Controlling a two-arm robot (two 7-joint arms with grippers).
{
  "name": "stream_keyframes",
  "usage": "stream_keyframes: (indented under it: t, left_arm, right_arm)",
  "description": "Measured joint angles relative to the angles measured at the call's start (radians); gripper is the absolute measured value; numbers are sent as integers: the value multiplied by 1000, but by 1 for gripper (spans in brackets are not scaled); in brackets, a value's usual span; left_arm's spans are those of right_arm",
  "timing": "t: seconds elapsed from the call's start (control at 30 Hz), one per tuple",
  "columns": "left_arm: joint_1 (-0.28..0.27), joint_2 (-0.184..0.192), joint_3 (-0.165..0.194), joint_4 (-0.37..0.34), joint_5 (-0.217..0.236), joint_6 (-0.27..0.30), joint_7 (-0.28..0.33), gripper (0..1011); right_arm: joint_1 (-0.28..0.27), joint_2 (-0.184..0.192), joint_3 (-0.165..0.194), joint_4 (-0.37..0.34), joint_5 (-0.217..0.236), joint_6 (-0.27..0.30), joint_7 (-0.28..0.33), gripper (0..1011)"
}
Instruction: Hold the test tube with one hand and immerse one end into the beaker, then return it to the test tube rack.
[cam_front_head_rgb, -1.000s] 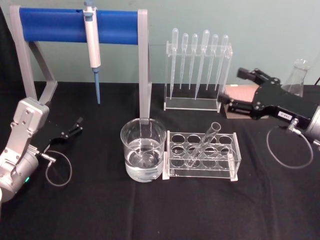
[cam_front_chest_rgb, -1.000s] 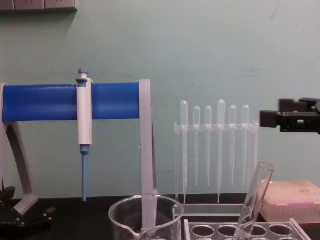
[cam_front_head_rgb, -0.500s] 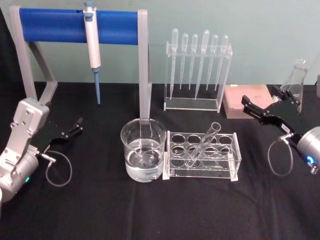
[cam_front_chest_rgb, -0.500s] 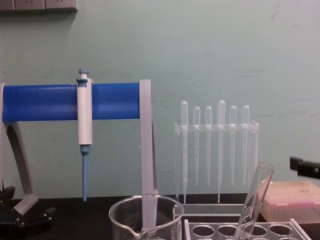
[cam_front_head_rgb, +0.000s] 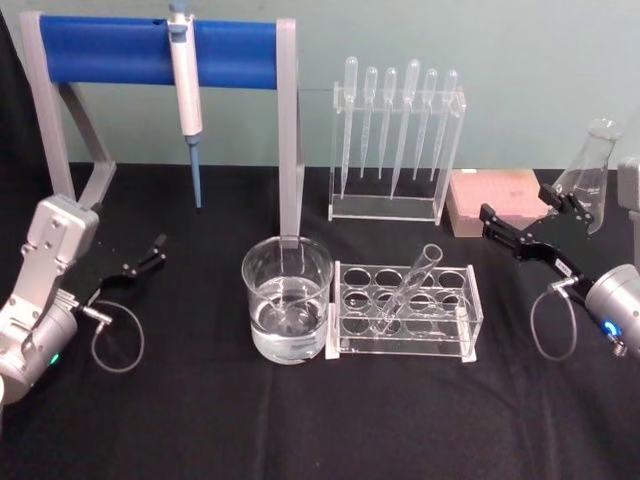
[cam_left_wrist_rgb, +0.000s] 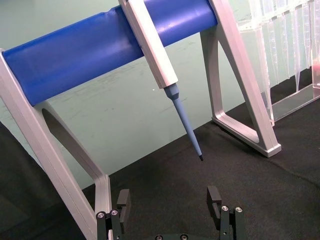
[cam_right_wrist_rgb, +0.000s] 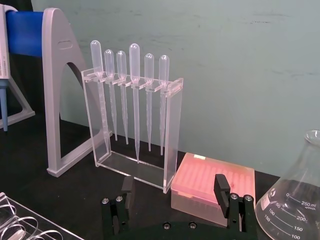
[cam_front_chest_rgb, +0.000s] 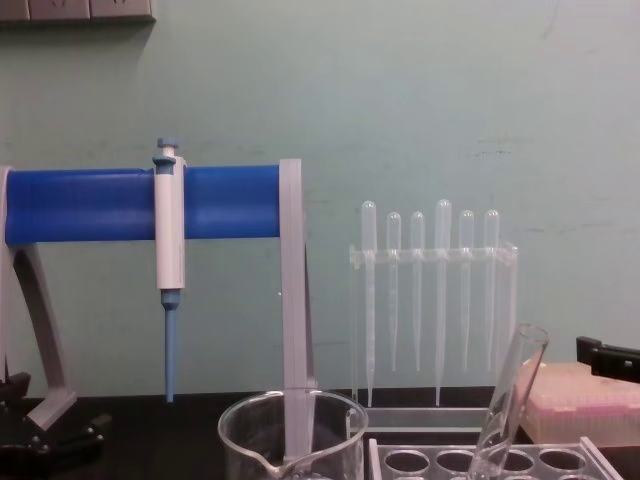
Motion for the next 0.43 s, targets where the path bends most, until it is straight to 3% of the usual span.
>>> stream_keyframes:
  t: [0.43]
  left_arm:
    - [0, 0, 0, 0, 0, 0, 0, 1000]
  right_arm:
    - [1, 3, 1, -4, 5, 0, 3, 1002]
